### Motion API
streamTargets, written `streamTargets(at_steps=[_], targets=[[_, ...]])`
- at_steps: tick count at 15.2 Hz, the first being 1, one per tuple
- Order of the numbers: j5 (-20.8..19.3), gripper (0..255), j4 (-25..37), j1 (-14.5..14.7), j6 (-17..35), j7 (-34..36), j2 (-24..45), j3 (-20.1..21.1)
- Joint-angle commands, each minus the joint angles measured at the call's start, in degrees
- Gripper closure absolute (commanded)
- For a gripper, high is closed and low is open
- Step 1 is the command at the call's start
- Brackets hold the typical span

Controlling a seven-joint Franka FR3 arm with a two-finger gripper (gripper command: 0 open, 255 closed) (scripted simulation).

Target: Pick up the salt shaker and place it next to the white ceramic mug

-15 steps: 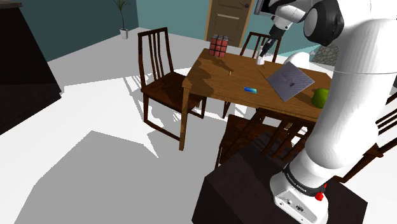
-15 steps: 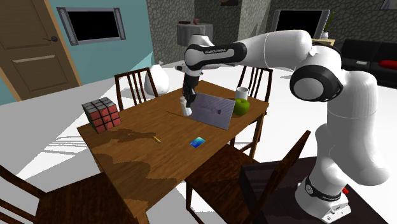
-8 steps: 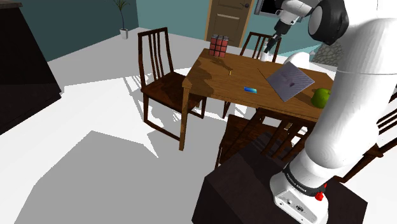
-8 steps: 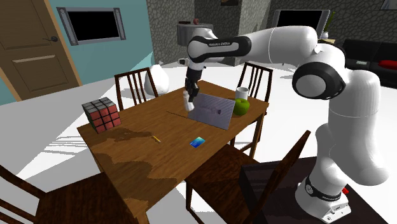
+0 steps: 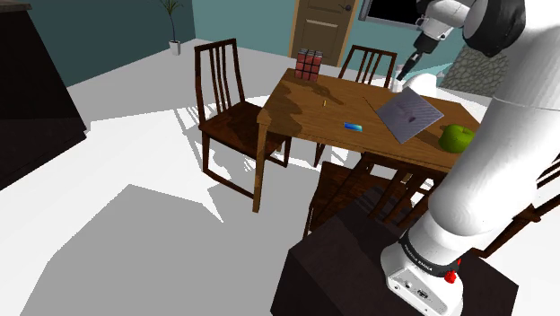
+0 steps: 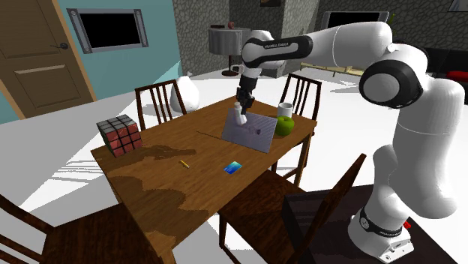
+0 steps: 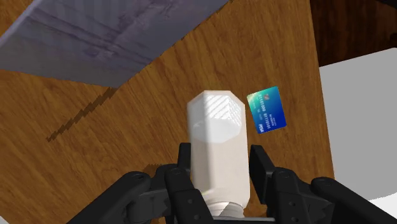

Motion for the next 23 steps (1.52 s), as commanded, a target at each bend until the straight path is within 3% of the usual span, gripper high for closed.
streamTargets(at_steps=[1,14,23], targets=[[-0.4,255,-1.6,-1.2,0.2,-2.5,-1.1,-0.9],[0.0,255,-3.4,-11.3,-3.4,-18.5,-2.6,-7.1],[5.1,255,2.9,-23.0,-9.2,-31.9,3.8,-9.9]])
